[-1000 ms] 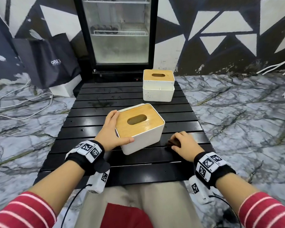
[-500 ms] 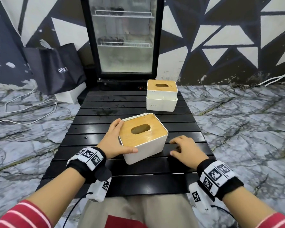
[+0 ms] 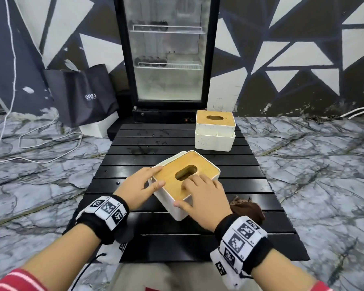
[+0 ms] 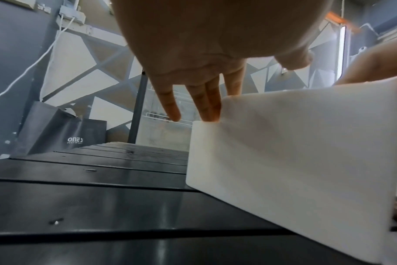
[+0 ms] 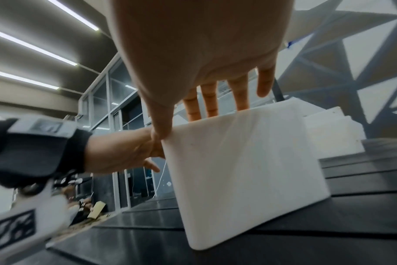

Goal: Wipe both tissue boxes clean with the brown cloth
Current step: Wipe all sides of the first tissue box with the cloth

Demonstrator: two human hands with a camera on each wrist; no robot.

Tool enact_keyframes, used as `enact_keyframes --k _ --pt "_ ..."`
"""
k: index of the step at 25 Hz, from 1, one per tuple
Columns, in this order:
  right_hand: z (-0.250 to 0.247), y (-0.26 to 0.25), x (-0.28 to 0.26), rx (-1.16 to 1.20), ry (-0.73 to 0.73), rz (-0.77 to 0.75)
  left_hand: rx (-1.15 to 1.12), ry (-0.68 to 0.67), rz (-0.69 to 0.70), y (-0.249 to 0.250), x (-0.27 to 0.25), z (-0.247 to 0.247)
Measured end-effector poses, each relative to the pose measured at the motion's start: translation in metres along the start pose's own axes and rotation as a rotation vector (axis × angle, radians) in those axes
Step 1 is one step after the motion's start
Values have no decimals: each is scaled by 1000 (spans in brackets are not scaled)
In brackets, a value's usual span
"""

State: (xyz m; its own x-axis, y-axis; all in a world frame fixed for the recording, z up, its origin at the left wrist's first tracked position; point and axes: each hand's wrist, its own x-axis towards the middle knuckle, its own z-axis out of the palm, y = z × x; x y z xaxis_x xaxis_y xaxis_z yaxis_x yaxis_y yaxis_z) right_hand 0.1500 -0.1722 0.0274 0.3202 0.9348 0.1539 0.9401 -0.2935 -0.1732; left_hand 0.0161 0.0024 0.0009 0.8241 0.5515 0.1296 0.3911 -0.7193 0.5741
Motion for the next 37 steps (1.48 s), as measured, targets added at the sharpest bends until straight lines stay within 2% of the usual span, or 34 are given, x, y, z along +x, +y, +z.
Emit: enact_keyframes --k 4,6,10,14,16,19,21,23,26,28,32,34,37 --pt "-8 36 9 85 -130 45 -30 47 -38 9 -22 0" --pt "-8 41 14 140 -101 41 -1 42 -16 16 -31 3" --pt "6 13 16 325 -6 -126 132 79 117 8 -24 0" --pt "10 16 23 304 -22 -120 313 -39 67 -6 -17 -6" --pt "6 26 30 297 -31 -95 342 4 131 -4 -20 -8" --pt "2 34 36 154 -37 -15 354 148 247 -4 -21 -8" --pt "0 26 30 180 -9 2 356 212 273 -7 -22 -9" --pt "1 11 19 227 -20 -61 367 236 274 -19 -27 -11" --pt "7 -3 7 179 -86 -96 363 154 282 -34 -34 -17" --pt "10 -4 8 164 -71 -93 342 126 283 -41 -36 -21" --pt "17 -5 18 167 -38 -108 374 175 306 -48 -34 -21" --pt "20 -5 28 173 -28 -95 391 211 276 -49 -30 -21" --pt "24 -3 52 198 -28 -75 344 205 137 -55 -16 -24"
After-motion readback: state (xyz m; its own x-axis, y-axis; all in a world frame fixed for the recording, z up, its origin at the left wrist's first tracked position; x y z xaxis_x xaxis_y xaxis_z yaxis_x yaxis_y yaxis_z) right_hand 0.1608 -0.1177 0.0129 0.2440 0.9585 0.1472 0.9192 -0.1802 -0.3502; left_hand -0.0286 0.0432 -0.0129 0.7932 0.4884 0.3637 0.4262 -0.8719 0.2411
